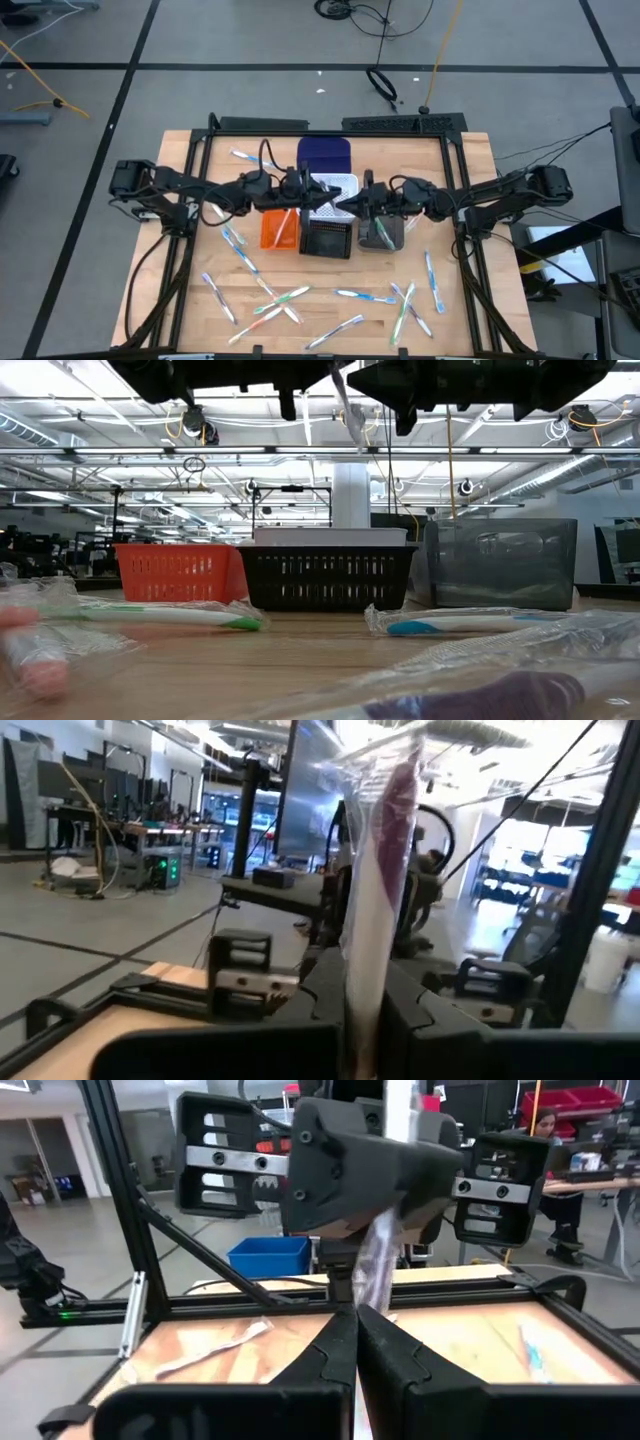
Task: Pick & Place Toothbrushes
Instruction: Put the purple toothbrush into the white basket
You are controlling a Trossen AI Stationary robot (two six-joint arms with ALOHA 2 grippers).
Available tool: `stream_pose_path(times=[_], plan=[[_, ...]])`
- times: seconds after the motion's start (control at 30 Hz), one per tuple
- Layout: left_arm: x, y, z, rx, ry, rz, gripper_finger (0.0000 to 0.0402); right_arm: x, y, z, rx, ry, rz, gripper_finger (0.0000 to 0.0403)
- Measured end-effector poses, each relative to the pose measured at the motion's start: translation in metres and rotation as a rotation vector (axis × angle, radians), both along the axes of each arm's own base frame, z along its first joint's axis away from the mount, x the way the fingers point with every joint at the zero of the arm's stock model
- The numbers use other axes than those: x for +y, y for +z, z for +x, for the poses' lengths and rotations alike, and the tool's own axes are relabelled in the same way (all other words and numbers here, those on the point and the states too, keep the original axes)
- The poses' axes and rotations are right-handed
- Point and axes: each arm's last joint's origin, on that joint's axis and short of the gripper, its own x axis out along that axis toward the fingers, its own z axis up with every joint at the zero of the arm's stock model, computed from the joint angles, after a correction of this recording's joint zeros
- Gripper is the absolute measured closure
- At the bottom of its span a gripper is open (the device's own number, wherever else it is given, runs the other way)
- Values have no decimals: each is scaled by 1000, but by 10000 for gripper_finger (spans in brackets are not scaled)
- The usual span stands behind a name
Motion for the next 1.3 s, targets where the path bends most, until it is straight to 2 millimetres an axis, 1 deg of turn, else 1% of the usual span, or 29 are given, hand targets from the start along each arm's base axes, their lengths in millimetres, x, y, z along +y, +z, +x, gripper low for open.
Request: stream_pose_path(times=[0.17, 0.27, 0.37, 0.5, 0.57, 0.67, 0.83, 0.97, 1.03, 1.17, 1.3], plan=[[15, 1, -5, 70, 46, -7, 378, -5, 0, -3, 35, -20, -15, 403], [25, -1, -8, 121, 77, -14, 386, -9, -2, -4, 61, -33, -14, 403], [35, -7, -9, 186, 108, -20, 393, -14, -4, -5, 91, -52, -14, 403], [50, -15, -11, 269, 170, -35, 383, -15, -10, -5, 149, -58, -8, 403], [57, -22, -13, 333, 200, -43, 387, -15, -11, -5, 160, -58, -6, 403], [65, -27, -16, 378, 217, -61, 394, -15, -14, -6, 190, -58, 4, 403], [71, -33, -18, 430, 237, -124, 380, -15, -16, -6, 220, -59, 15, 403], [71, -35, -19, 461, 237, -127, 393, -15, -20, -7, 256, -59, 16, 403], [71, -38, -17, 466, 237, -127, 392, -15, -21, -7, 269, -59, 16, 403], [72, -49, -14, 507, 240, -156, 373, -15, -21, -7, 269, -59, 16, 403], [72, -60, -10, 546, 240, -158, 376, -15, -21, -7, 273, -59, 16, 403]])
